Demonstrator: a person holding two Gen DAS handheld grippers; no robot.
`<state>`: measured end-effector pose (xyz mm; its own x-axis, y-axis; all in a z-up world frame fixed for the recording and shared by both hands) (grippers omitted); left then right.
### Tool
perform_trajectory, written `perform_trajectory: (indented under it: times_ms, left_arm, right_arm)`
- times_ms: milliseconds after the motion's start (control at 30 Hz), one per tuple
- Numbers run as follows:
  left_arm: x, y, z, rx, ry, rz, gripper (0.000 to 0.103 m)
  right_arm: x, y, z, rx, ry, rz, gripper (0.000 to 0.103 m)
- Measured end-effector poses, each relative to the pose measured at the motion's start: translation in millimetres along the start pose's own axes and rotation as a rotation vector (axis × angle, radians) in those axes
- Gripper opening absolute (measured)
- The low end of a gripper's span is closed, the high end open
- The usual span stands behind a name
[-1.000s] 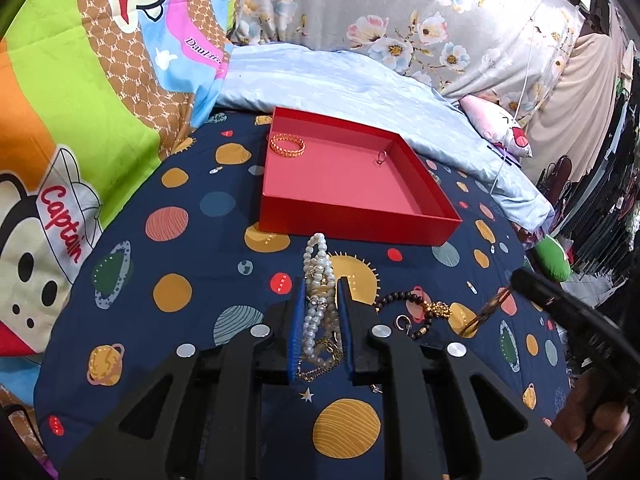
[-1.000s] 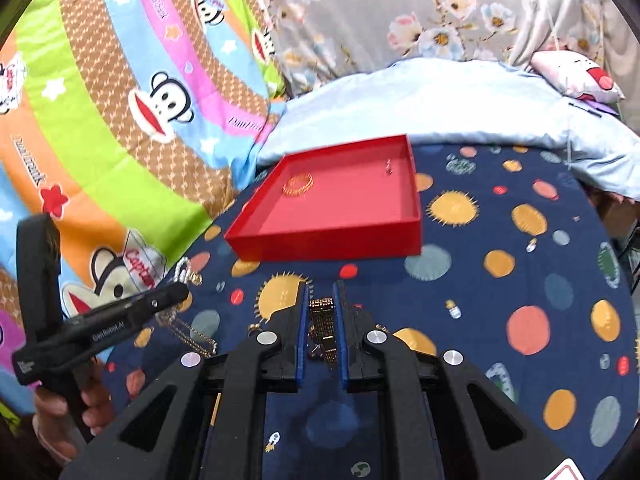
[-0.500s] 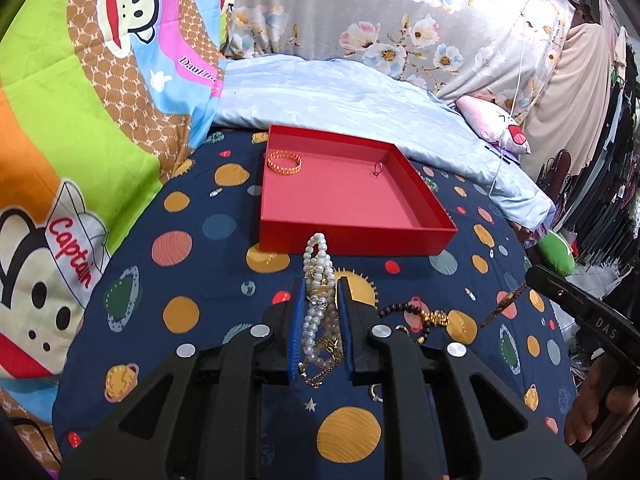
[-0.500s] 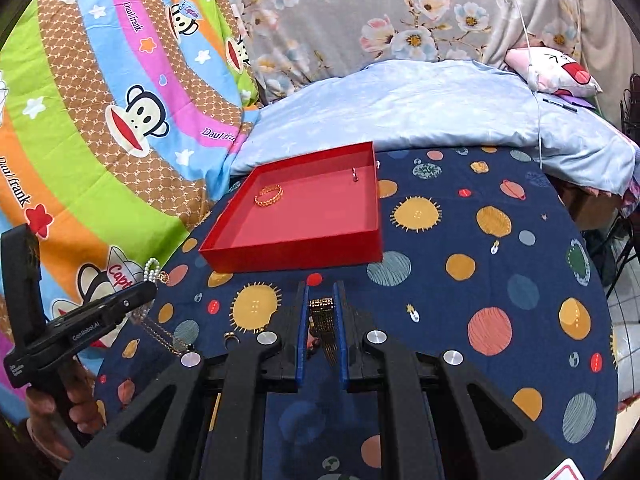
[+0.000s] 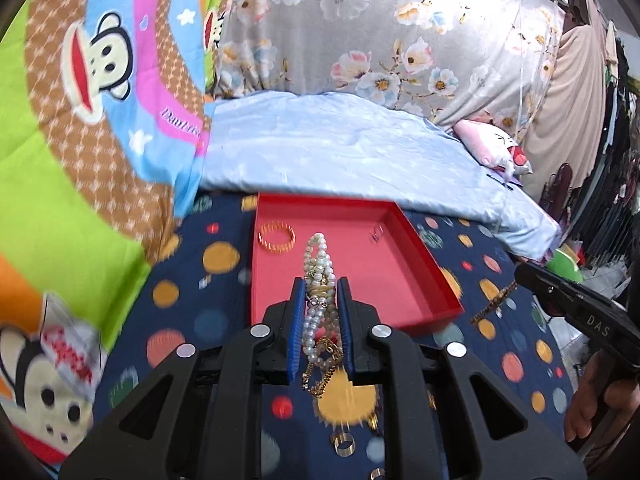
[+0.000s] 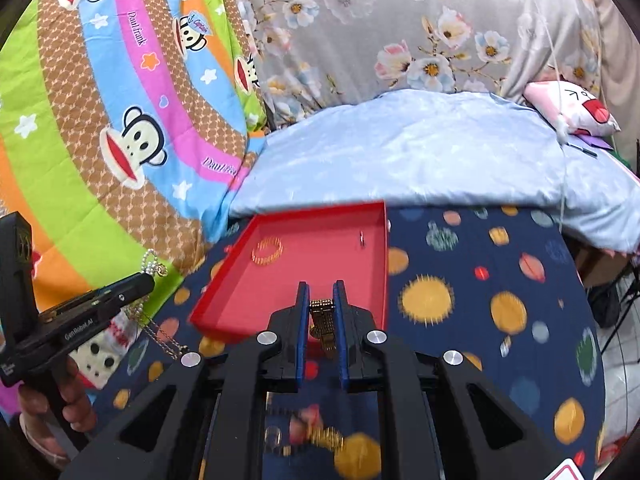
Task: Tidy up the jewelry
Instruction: 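Carry the pearl necklace and gold watch into the red tray with both tools, then open both tools to release the necklace and watch in the tray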
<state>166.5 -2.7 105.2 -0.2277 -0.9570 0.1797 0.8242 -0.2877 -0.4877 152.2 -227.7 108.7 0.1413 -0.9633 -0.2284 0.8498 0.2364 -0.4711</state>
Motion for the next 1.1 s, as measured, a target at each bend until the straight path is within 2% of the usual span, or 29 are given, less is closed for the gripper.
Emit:
perform_trajectory:
  times_ms: [267, 500, 667, 867, 1100]
  left_arm:
    - [1, 63, 32, -0.020, 0.003, -0.015, 0.015]
    - [-11, 115, 34, -0.081, -0.016, 0.011, 0.015]
    - [-26, 147, 29, -0.123, -0.045, 0.041, 0.015]
    - [-33, 168, 19, -0.152, -0.054, 0.066, 0.015]
    - [-37, 166, 4, -0.167, -0.032, 0.098, 0.018]
  right_arm:
    - [-5, 62, 36, 0.004, -0.023, 0.006, 0.011]
    - [4, 118, 45, -0.022, -0.009, -0.003, 0.011]
    - [12, 152, 38, -0.060, 0.015, -0.018, 0.011]
    - [21, 180, 23, -0.112, 0.016, -0.058, 0.011]
    - [28, 176, 3, -0.146, 0.015, -0.063, 0.012]
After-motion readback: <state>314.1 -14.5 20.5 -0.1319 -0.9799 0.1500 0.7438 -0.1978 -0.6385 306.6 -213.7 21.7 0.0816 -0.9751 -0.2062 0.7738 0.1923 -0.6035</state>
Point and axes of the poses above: each gripper's, at about its wrist camera, not at the fingertips, and y roughly the way its jaws point, x to its right, z to its top, the point moved 5 cm from there along y, roughly the way its jaws point, and after that the axes turned 6 degrees about x, right-handed, at the moved point
